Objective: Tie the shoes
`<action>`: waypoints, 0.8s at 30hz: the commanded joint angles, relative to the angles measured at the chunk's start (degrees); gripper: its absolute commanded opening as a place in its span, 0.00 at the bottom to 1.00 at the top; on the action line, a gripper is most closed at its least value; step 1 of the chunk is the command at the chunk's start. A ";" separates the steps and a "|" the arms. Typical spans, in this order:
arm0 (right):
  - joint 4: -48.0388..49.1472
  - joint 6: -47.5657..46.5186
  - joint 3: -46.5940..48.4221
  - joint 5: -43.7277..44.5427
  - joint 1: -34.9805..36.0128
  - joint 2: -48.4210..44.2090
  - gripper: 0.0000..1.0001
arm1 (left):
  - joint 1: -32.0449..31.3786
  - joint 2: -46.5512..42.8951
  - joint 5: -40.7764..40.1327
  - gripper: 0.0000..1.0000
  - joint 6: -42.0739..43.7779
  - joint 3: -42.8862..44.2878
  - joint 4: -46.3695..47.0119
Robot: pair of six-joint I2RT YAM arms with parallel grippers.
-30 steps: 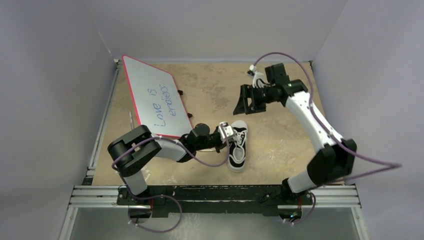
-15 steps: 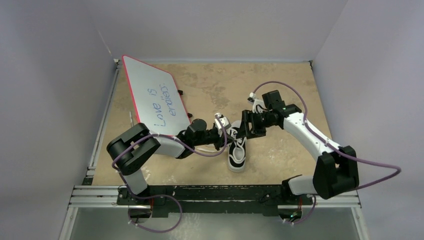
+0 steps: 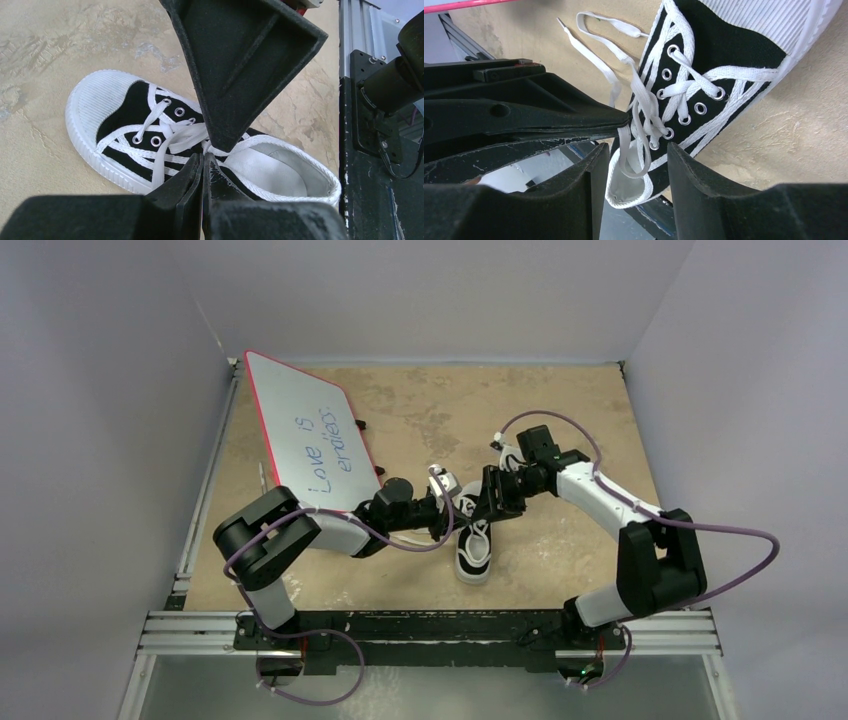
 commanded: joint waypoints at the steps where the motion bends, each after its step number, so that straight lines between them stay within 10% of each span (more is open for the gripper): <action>1: 1.21 -0.08 -0.69 -1.85 0.12 -1.41 0.47 | 0.26 -1.67 0.86 0.00 -1.07 0.15 3.76; 9: 2.42 -0.21 -0.82 -0.24 0.14 -3.50 0.00 | 0.32 -1.91 2.20 0.00 0.97 0.45 0.83; 14: -0.62 -2.71 0.83 0.00 0.16 -3.49 0.00 | 0.30 -7.09 -7.48 0.17 3.42 3.25 -13.77; 18: -0.94 -4.09 0.92 -0.79 0.11 -3.00 0.00 | 0.37 -12.75 -15.89 0.50 3.31 2.89 -23.91; 24: 1.02 -3.36 -0.50 -2.79 0.06 -3.40 0.00 | 0.37 -13.46 -31.00 0.51 2.50 8.53 -40.72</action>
